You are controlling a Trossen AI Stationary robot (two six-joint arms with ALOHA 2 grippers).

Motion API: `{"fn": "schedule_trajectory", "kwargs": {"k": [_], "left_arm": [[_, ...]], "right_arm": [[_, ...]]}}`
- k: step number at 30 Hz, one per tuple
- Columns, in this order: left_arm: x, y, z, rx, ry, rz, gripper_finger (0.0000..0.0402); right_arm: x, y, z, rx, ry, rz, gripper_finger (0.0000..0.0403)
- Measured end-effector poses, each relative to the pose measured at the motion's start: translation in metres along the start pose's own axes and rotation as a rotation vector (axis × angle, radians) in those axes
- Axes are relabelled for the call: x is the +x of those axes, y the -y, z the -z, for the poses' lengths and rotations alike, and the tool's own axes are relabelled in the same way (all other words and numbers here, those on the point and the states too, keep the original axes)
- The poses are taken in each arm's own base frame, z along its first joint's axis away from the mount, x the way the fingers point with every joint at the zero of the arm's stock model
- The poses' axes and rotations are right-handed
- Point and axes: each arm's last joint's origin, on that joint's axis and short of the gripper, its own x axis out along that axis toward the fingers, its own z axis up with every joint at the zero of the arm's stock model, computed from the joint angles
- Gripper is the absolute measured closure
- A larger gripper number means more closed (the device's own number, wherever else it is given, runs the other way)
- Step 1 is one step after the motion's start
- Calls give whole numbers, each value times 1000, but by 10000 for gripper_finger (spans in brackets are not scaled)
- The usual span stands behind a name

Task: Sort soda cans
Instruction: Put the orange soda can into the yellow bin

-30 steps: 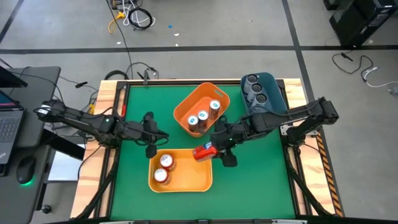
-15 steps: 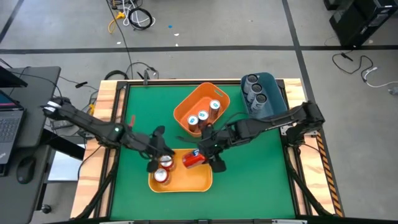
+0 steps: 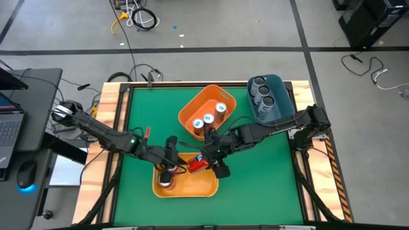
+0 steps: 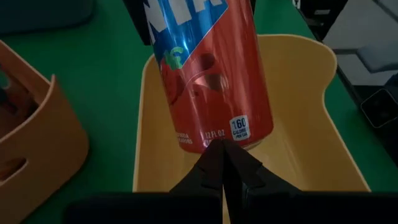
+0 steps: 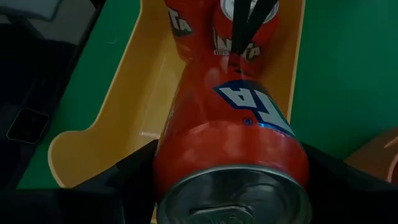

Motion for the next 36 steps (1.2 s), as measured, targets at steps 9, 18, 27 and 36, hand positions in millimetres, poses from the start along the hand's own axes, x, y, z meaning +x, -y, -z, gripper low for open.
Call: {"fn": "schedule_trajectory", "kwargs": {"k": [9, 18, 27, 36], "left_arm": [[-26, 5, -47, 47, -12, -83, 401], [-3, 10, -42, 81, -50, -82, 401], [19, 16, -38, 99, -46, -47, 401], [22, 10, -39, 84, -11, -62, 401]], "right_arm": [[-2, 0, -4, -15, 36, 0, 110], [-1, 0, -2, -17, 24, -10, 110], [14, -12, 12, -35, 17, -40, 110], [14, -11, 10, -30, 34, -35, 110]]}}
